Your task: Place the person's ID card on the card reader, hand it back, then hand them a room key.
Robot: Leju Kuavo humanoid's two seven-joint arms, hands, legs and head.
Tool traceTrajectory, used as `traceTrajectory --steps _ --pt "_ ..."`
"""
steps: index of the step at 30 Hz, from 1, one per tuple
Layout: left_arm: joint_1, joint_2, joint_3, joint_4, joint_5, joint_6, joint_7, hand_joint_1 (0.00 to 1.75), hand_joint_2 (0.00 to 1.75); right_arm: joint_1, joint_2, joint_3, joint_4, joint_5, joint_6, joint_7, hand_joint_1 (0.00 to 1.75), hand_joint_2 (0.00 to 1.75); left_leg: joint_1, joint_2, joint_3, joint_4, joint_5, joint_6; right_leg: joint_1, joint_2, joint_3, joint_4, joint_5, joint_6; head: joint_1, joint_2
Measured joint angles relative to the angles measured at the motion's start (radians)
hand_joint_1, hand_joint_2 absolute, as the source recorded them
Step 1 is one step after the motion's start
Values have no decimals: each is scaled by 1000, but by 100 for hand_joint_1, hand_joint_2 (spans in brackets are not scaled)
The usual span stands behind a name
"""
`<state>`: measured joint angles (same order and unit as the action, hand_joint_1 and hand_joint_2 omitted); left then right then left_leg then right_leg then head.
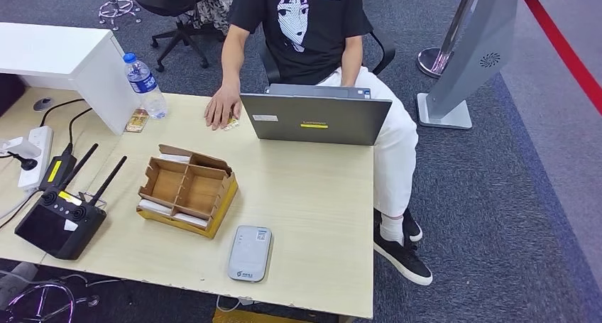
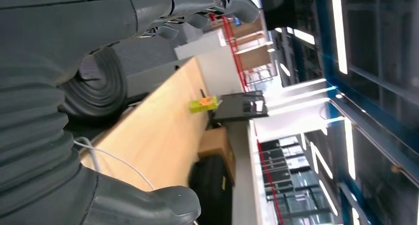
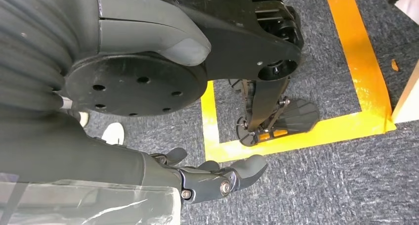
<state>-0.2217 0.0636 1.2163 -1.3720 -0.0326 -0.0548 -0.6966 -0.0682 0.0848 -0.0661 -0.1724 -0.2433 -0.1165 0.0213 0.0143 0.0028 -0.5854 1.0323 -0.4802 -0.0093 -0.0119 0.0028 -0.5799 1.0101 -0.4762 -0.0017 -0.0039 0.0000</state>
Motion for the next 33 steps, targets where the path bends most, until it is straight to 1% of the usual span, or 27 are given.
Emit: traceTrajectory --steps 3,4,7,8,12,14,16,18,20,22,24,26,28,32,33 --pt "7 0 34 58 30 29 0 0 175 0 -6 -6 0 -9 0 1 0 175 0 0 0 0 0 0 0 0 0 0 0 0 0 0" --pt "11 1 42 81 35 37 0 0 175 1 -9 -9 0 -11 -1 1 6 175 -1 0 0 0 0 0 0 0 0 0 0 0 0 0" --pt "21 10 65 184 23 62 0 129 175 1 -14 -21 0 -15 -1 2 137 175 -1 0 0 0 0 0 0 0 0 0 0 0 0 0" --pt "26 19 70 234 13 76 0 172 175 1 -16 -25 0 -17 1 1 175 175 -1 0 0 0 0 0 0 0 0 0 0 0 0 0" --pt "42 69 82 481 -13 134 2 175 175 2 -19 -40 0 -17 14 -6 175 175 0 0 0 0 0 0 -1 0 0 0 0 0 0 0" --pt "50 94 85 623 -22 172 19 175 175 2 -20 -45 0 -15 18 -8 175 175 0 0 0 0 0 0 -1 0 0 0 0 0 0 0" --pt "60 107 86 745 -33 210 59 175 175 2 -20 -48 0 -14 21 -8 175 175 0 0 0 0 0 0 0 0 0 0 0 0 -1 0" --pt "70 109 86 840 -48 241 117 175 175 2 -20 -50 0 -13 23 -8 175 175 0 0 0 0 0 0 0 0 0 0 0 0 -1 0" --pt "79 107 86 913 -75 270 190 149 175 2 -20 -51 0 -10 24 -8 118 175 -1 0 0 0 0 0 0 0 0 -1 0 0 -1 0" --pt "88 100 84 969 -103 282 269 62 175 2 -21 -51 0 -7 24 -6 31 175 -1 0 0 0 0 1 -1 0 0 -1 0 1 -1 0" --pt "96 90 80 1013 -116 268 347 0 175 2 -21 -51 0 0 26 -3 0 175 -1 0 0 0 -1 1 -1 0 0 -1 0 1 0 0" --pt "106 79 65 1044 -110 245 419 0 175 4 -22 -50 -2 12 31 0 0 175 -1 0 0 0 -1 1 -1 0 0 -1 0 1 0 0" --pt "123 65 22 1062 -97 227 467 0 175 12 -25 -49 -6 26 39 2 0 175 -1 0 0 0 -1 2 -1 0 0 -1 0 1 0 0" --pt "154 46 -89 1073 -80 204 505 0 175 32 -30 -45 -22 52 48 2 0 175 -1 0 0 0 -2 2 -1 0 0 -1 0 1 -1 0" --pt "157 44 -104 1074 -78 202 508 0 175 35 -31 -44 -24 55 48 2 0 175 -1 0 0 0 -2 2 -1 0 0 -1 0 1 -1 0"
